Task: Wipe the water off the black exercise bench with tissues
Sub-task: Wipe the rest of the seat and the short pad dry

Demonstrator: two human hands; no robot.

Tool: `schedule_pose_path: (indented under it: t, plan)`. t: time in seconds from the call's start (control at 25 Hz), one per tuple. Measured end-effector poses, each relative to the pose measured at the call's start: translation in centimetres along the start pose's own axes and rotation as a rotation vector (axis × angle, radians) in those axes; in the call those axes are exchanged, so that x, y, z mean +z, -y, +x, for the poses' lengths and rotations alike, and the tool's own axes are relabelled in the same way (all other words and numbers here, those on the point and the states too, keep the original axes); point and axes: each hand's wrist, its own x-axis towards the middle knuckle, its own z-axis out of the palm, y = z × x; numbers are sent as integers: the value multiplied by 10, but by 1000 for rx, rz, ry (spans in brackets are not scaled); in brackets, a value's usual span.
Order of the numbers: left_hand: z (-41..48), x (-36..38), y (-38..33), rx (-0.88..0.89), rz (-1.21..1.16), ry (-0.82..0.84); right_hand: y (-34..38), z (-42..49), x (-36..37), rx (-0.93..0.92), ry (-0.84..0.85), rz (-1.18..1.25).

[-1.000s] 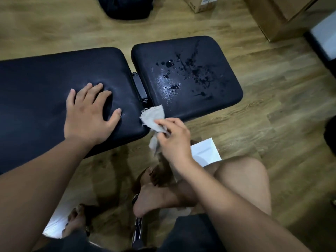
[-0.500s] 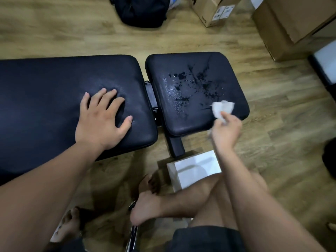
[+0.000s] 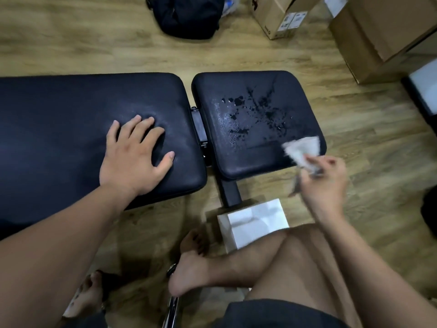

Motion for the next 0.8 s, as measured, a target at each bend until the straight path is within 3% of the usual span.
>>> schedule_pose_path:
  t: [0.04,0.16,0.24,0.36,0.48,0.56,0.68,0.8]
  plan:
    - [0,0,1,-2,4,2,-15,32,-3,111,-77,-42]
    - [0,-1,0,-1,7,12,-37,84,22,338,-68,-39]
    - [1,-1,-1,-2,11,14,-4,63,54,243,-52,-114]
    - [0,-2,0,-5,5,16,72,-26,84,-102,-68,-48]
    - [-1,-1,0,-11,-1,11,109,-115,87,-306,144,146]
    - [0,0,1,-8,-7,6,104,-121,77,-348,173,257]
    - [0,0,1,-4,-13,6,69,-57,45,-220,-69,227]
    - [0,0,1,-7,-7,-6,1,40,17,84,-238,58]
